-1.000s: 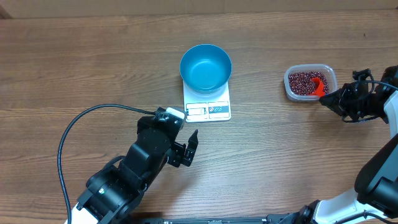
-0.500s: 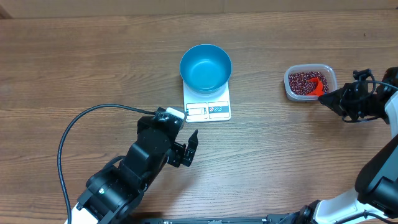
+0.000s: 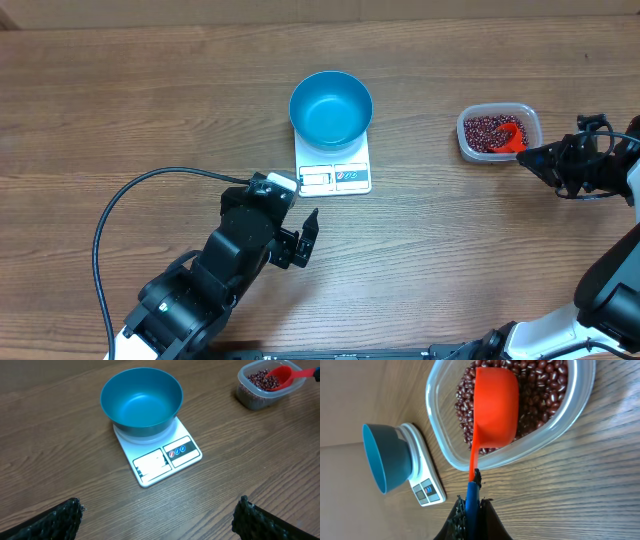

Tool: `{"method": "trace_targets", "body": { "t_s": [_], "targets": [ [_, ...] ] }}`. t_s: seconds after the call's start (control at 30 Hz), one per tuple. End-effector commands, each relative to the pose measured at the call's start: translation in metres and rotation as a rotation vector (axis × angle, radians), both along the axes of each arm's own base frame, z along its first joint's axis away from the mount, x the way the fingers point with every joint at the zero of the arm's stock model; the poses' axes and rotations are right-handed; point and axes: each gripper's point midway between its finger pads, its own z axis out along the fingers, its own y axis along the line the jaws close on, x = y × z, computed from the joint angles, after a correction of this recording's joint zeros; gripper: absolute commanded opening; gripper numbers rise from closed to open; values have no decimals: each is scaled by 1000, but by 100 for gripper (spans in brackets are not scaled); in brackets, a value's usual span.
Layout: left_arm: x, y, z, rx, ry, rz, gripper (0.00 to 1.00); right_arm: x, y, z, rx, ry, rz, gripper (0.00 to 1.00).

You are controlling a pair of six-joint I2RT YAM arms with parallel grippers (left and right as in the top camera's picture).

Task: Scoop item into bowl and weigh 150g on scale
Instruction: 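Dip the red scoop into the beans with the right gripper, then lift the filled scoop out of the tub with the right gripper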

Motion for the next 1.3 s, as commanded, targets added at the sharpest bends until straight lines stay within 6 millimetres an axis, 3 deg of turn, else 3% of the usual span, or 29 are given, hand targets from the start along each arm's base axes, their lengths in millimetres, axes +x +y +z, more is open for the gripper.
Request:
{"method": "trace_targets", "body": {
  "t_s": [0.0,0.4,0.87,1.27],
  "targets": [
    [0,2,-2,18,-6,-3,100,2,4,3,41,-25,3,4],
    [0,2,-2,17,-6,-3,100,3,6,6,60,-39,5,4],
    [0,2,-2,18,-6,-3,100,1,-13,31,208,-143,-73,4],
    [0,2,-2,18,-6,-3,100,2,-10,47,295,-197,-79,4]
  ]
}}
